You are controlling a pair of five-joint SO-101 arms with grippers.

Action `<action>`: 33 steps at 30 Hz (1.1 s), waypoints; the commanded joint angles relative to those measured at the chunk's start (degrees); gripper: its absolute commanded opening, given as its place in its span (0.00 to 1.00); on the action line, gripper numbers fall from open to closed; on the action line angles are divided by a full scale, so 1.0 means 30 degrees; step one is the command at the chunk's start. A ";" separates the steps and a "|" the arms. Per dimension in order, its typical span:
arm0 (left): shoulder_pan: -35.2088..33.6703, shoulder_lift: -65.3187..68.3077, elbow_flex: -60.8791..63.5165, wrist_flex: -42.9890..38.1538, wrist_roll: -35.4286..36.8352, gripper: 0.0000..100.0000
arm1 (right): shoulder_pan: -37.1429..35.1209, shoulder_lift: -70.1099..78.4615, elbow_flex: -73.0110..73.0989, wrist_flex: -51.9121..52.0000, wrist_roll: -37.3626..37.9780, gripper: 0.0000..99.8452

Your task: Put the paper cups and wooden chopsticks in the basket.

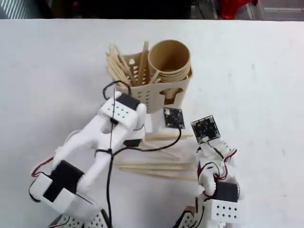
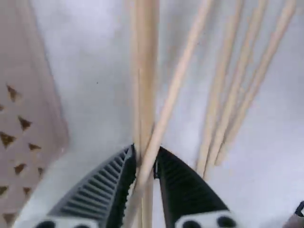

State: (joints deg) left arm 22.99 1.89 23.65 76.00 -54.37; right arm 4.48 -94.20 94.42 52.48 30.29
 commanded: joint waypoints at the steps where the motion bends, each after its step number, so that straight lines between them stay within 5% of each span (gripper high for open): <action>1: -0.0044 -0.0073 -0.1055 0.0176 0.0879 0.02 | -0.0161 -0.0190 -0.0117 -0.0425 0.0205 0.02; 5: -0.0161 -0.0103 -0.1084 -0.1114 0.2432 0.02 | -0.0161 -0.0190 -0.0117 -0.0425 0.0205 0.02; 11: 0.0484 0.0073 -0.0029 -0.0440 -0.0293 0.02 | -0.0161 -0.0190 -0.0117 -0.0425 0.0205 0.02; 33: 0.0571 0.0132 0.3956 -0.5187 -0.0264 0.09 | -0.0161 -0.0190 -0.0117 -0.0425 0.0205 0.02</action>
State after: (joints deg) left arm 24.13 2.24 35.43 61.67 -54.81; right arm 4.48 -94.20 94.42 52.48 30.29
